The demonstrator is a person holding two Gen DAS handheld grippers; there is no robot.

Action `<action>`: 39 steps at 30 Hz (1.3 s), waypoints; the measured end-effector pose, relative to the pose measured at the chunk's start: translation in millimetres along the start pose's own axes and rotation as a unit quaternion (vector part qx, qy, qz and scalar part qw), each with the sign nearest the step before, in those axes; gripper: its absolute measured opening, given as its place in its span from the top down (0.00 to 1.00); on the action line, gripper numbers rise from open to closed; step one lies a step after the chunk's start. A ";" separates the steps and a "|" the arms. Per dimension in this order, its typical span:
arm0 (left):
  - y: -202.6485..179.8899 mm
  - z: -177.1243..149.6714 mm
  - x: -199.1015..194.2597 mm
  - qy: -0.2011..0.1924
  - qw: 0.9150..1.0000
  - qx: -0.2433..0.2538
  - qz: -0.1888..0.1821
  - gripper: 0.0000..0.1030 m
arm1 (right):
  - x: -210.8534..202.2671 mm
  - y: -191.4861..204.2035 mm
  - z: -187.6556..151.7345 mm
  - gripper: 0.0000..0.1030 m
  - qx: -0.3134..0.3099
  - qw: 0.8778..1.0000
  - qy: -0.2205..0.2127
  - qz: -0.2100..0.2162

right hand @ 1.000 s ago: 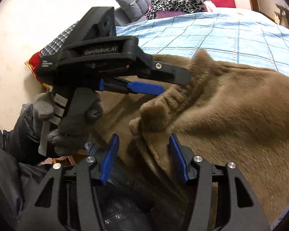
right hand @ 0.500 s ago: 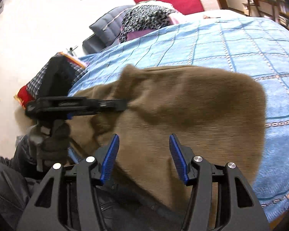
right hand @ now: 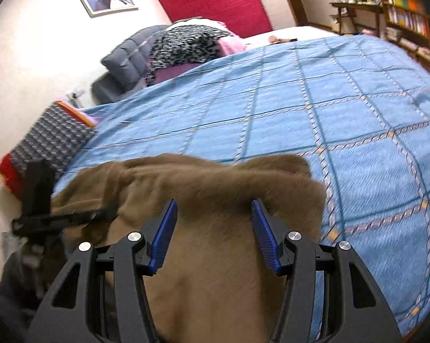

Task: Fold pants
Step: 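Open the right gripper and hold the cuff with the left gripper, then open the left gripper, release the cuff and move to the folded end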

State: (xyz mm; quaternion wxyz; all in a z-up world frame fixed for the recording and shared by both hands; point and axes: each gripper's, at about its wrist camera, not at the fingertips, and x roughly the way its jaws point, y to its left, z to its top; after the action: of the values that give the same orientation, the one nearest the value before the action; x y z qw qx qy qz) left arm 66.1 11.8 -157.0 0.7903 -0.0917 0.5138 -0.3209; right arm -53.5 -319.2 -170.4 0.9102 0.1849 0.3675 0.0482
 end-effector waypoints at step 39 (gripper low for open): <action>111.8 -29.4 -165.2 -0.179 0.961 -0.156 0.145 0.37 | 22.7 100.8 -3.5 0.46 -0.114 0.993 0.026 0.013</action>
State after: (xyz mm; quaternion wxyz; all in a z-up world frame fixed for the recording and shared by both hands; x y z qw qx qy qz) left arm 42.7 203.5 -98.9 0.8834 -0.1940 0.4153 -0.0971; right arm -34.6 -219.6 -150.0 0.9150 0.0833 0.3803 0.1062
